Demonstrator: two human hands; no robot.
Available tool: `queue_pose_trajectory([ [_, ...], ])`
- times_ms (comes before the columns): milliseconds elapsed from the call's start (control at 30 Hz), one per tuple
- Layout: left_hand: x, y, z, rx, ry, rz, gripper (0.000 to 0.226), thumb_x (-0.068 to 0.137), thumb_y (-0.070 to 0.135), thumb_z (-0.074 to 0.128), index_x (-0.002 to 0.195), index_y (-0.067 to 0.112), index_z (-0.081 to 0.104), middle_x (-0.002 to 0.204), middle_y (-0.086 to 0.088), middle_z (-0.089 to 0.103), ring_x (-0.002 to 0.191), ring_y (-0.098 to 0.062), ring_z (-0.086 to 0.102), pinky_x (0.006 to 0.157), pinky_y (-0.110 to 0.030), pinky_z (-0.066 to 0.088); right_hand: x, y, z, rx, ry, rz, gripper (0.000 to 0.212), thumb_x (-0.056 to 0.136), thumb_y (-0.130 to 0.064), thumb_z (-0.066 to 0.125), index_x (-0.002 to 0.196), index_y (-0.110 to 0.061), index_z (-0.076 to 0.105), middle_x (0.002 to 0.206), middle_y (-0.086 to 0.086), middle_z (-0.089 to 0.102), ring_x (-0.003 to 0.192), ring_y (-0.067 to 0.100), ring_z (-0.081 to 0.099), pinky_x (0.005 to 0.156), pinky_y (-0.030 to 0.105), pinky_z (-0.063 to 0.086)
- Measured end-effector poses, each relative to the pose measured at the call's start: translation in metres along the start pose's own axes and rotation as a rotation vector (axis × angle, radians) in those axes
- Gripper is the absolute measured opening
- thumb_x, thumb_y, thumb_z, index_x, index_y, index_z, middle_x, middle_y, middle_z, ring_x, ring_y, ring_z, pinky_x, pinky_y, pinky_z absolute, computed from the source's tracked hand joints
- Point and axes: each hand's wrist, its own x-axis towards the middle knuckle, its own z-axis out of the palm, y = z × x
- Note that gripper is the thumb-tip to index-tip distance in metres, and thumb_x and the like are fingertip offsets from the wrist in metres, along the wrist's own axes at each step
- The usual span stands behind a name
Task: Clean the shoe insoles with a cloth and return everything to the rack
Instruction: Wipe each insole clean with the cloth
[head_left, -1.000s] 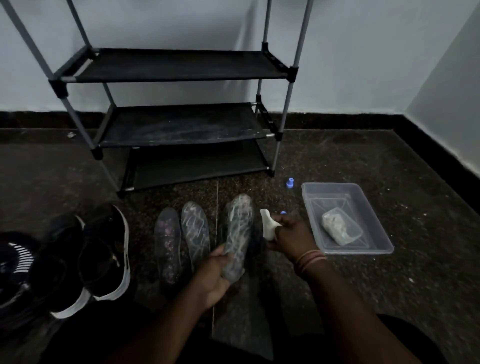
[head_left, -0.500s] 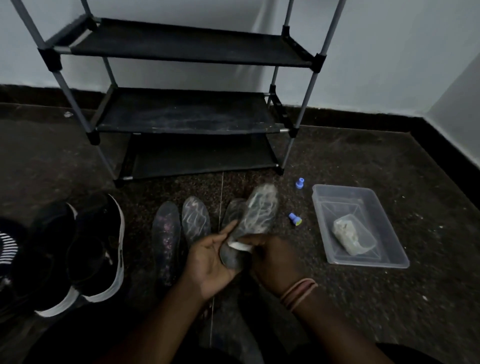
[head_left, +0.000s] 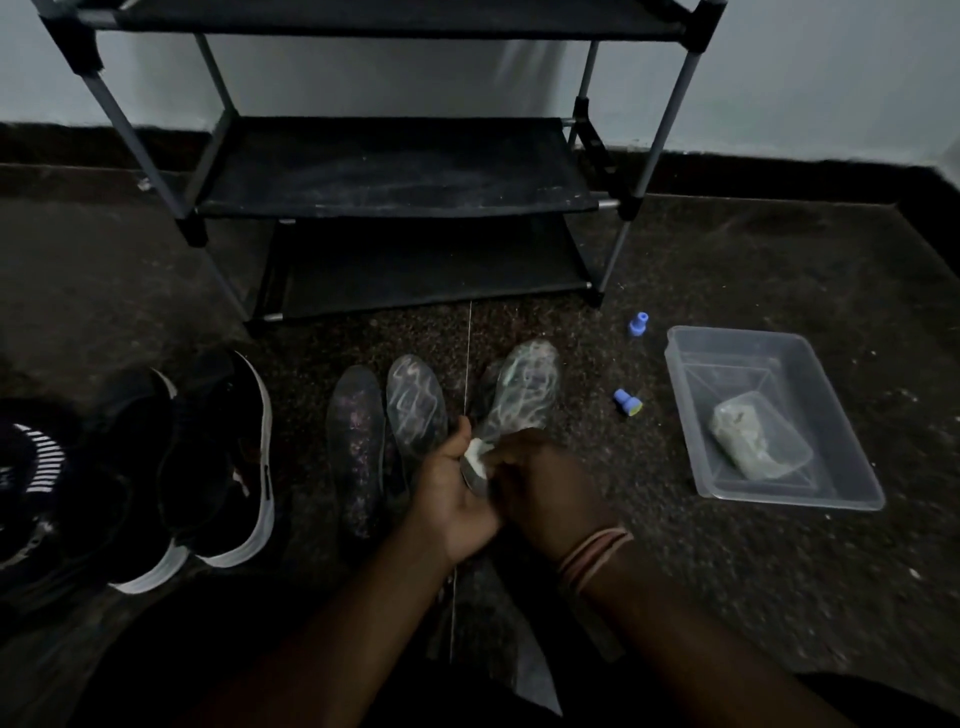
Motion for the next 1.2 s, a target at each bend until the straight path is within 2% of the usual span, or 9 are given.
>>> queue_pose_trajectory([
  [133, -0.003, 0.001, 0.002, -0.011, 0.002, 0.015, 0.055, 0.102, 0.041, 0.047, 0.140, 0.002, 0.056, 0.142, -0.021, 0.057, 0.131, -0.035, 0.053, 0.107, -0.048, 0.043, 0.001, 0.000, -0.001, 0.009, 0.151, 0.035, 0.006, 0.083, -0.012, 0.067, 0.078, -0.013, 0.071, 0.085, 0.008, 0.066, 0.078, 0.022, 0.063, 0.073, 0.031, 0.048],
  [267, -0.002, 0.001, 0.004, -0.029, 0.004, 0.039, 0.049, 0.104, 0.035, 0.044, 0.133, 0.000, 0.061, 0.134, -0.022, 0.062, 0.118, -0.036, 0.061, 0.102, -0.046, 0.046, 0.007, 0.007, -0.015, 0.129, 0.294, 0.091, 0.006, 0.083, -0.009, 0.069, 0.081, -0.014, 0.071, 0.081, 0.003, 0.070, 0.074, 0.015, 0.062, 0.067, 0.024, 0.041],
  [333, -0.001, 0.001, 0.005, -0.028, -0.013, 0.042, 0.047, 0.102, 0.034, 0.046, 0.130, 0.000, 0.063, 0.131, -0.022, 0.065, 0.114, -0.035, 0.063, 0.098, -0.045, 0.051, 0.008, 0.009, -0.017, 0.176, 0.271, 0.077, 0.010, 0.083, -0.009, 0.068, 0.087, -0.017, 0.071, 0.085, -0.001, 0.070, 0.079, 0.011, 0.063, 0.070, 0.023, 0.044],
  [500, 0.001, 0.000, 0.000, -0.011, -0.014, 0.023, 0.053, 0.100, 0.041, 0.049, 0.134, 0.002, 0.061, 0.133, -0.023, 0.063, 0.114, -0.036, 0.065, 0.101, -0.045, 0.052, 0.002, 0.002, -0.007, 0.119, 0.102, -0.063, 0.031, 0.088, -0.011, 0.067, 0.118, -0.020, 0.072, 0.114, -0.001, 0.070, 0.103, 0.003, 0.061, 0.089, -0.004, 0.031],
  [633, -0.001, 0.002, -0.003, -0.016, -0.015, 0.054, 0.065, 0.100, 0.052, 0.041, 0.126, -0.003, 0.063, 0.118, -0.026, 0.069, 0.094, -0.038, 0.074, 0.081, -0.049, 0.062, 0.007, 0.001, -0.009, 0.146, 0.051, -0.072, 0.038, 0.087, -0.015, 0.069, 0.124, -0.025, 0.069, 0.117, -0.005, 0.069, 0.106, 0.004, 0.062, 0.096, 0.009, 0.042],
  [833, 0.005, 0.007, -0.013, 0.003, 0.056, 0.041, 0.077, 0.099, 0.062, 0.039, 0.136, -0.003, 0.057, 0.140, -0.029, 0.055, 0.132, -0.039, 0.052, 0.108, -0.050, 0.042, 0.006, -0.016, 0.006, 0.153, -0.090, -0.097, 0.027, 0.085, -0.012, 0.065, 0.105, -0.027, 0.073, 0.104, -0.006, 0.071, 0.095, 0.005, 0.064, 0.086, 0.023, 0.051],
  [967, 0.006, 0.002, -0.007, -0.005, 0.066, 0.088, 0.055, 0.102, 0.046, 0.047, 0.137, 0.006, 0.059, 0.131, -0.021, 0.065, 0.114, -0.033, 0.067, 0.102, -0.046, 0.048, 0.025, 0.004, -0.001, 0.007, 0.059, -0.027, 0.015, 0.084, -0.012, 0.062, 0.091, -0.021, 0.072, 0.090, 0.003, 0.068, 0.084, 0.016, 0.064, 0.076, 0.029, 0.048],
  [1067, 0.005, 0.002, -0.002, 0.023, 0.029, 0.078, 0.050, 0.104, 0.042, 0.042, 0.125, 0.005, 0.068, 0.124, -0.020, 0.069, 0.102, -0.032, 0.073, 0.095, -0.044, 0.054, 0.033, 0.011, -0.011, -0.036, 0.129, 0.057, 0.016, 0.083, -0.016, 0.060, 0.092, -0.019, 0.072, 0.092, 0.007, 0.071, 0.086, 0.023, 0.066, 0.075, 0.028, 0.047],
  [1200, 0.004, 0.008, -0.008, 0.027, 0.038, 0.052, 0.061, 0.099, 0.053, 0.048, 0.124, 0.000, 0.066, 0.122, -0.023, 0.069, 0.105, -0.035, 0.071, 0.095, -0.049, 0.049, 0.018, -0.020, -0.004, 0.036, -0.099, -0.073, 0.018, 0.083, -0.011, 0.064, 0.095, -0.018, 0.076, 0.096, 0.001, 0.074, 0.086, 0.012, 0.067, 0.076, 0.021, 0.047],
])
